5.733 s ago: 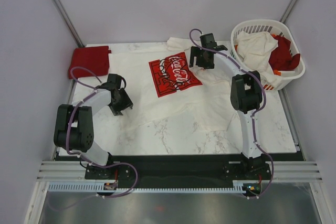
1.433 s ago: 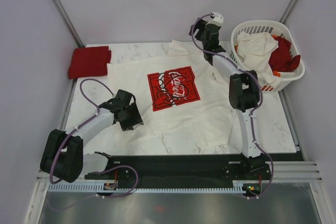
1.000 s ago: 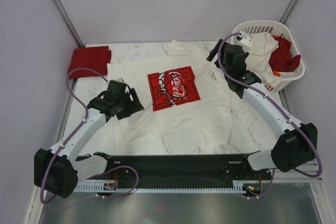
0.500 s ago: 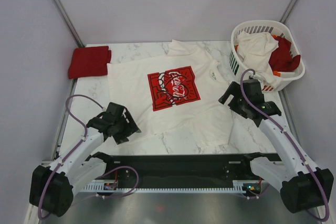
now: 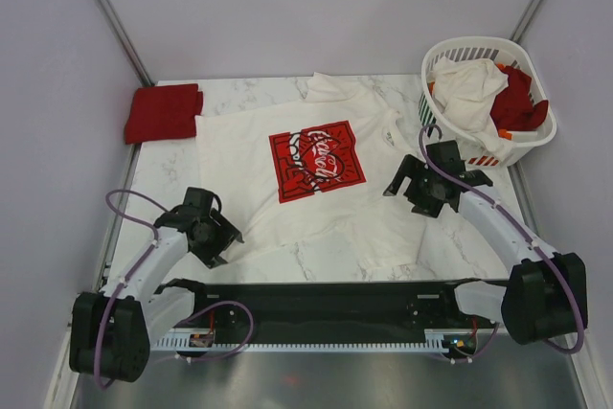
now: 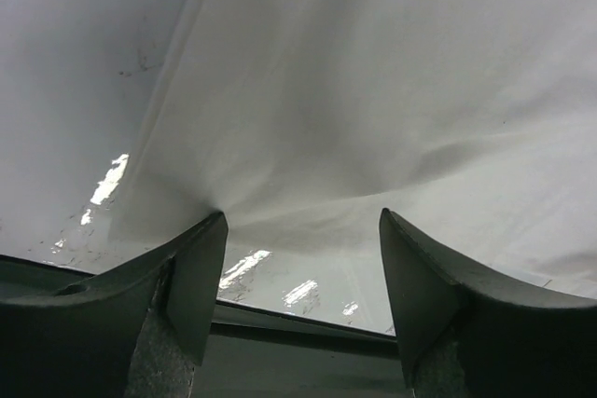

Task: Fold and stack the t-shirts
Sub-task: Flatten the tshirt out, then fold the tshirt

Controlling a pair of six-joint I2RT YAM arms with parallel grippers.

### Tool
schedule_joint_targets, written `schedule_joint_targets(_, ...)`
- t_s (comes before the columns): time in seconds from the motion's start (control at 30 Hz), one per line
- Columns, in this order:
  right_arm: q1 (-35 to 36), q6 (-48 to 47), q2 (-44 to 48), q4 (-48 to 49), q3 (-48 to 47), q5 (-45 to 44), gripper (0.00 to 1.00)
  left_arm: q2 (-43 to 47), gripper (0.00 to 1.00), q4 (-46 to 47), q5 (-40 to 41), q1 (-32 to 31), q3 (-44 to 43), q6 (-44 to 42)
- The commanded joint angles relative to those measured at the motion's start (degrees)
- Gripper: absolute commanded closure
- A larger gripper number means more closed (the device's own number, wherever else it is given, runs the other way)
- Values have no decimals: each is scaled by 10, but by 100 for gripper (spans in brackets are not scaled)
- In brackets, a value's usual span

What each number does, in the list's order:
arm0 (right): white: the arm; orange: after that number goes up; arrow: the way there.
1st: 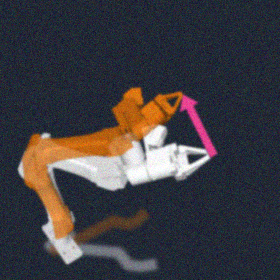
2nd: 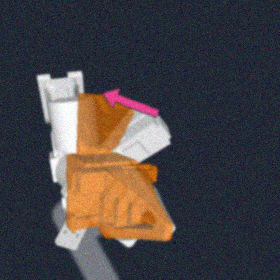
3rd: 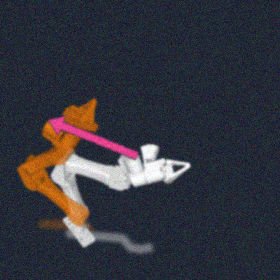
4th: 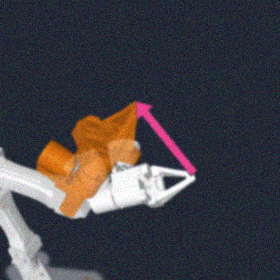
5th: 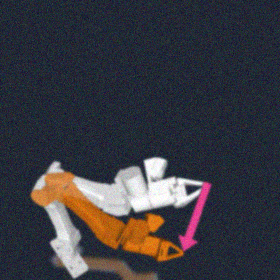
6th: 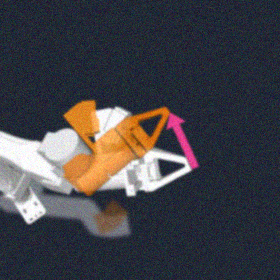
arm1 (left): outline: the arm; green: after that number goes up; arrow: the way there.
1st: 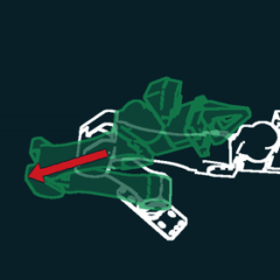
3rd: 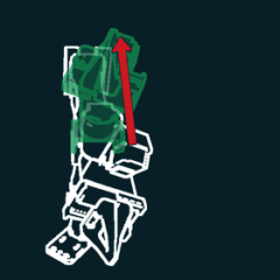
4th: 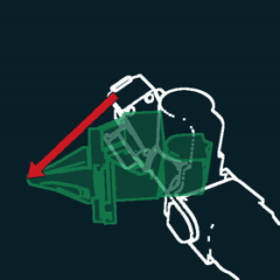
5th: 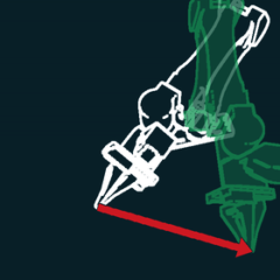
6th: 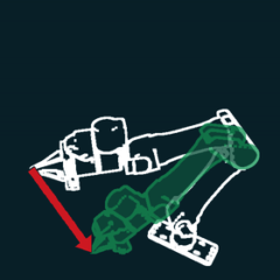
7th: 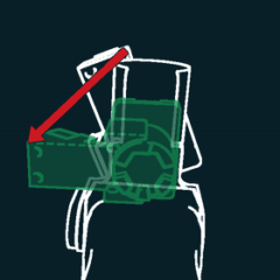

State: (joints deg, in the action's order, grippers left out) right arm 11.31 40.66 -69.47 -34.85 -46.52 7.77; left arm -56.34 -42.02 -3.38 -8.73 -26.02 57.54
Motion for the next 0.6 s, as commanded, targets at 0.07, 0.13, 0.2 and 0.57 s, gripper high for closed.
schedule_joint_targets(0.07,-4,-17,-27,30,-17,40,2,-61,30,-25,46,-1,-25,16)
schedule_joint_targets(0.13,-4,-14,-31,40,-10,47,2,-79,37,-12,60,-4,-23,17)
schedule_joint_targets(0.2,-4,-12,-36,49,-3,51,4,-91,51,-1,78,-25,-32,19)
schedule_joint_targets(0.57,-6,-8,-16,51,29,20,14,-170,98,73,99,-31,-88,-38)
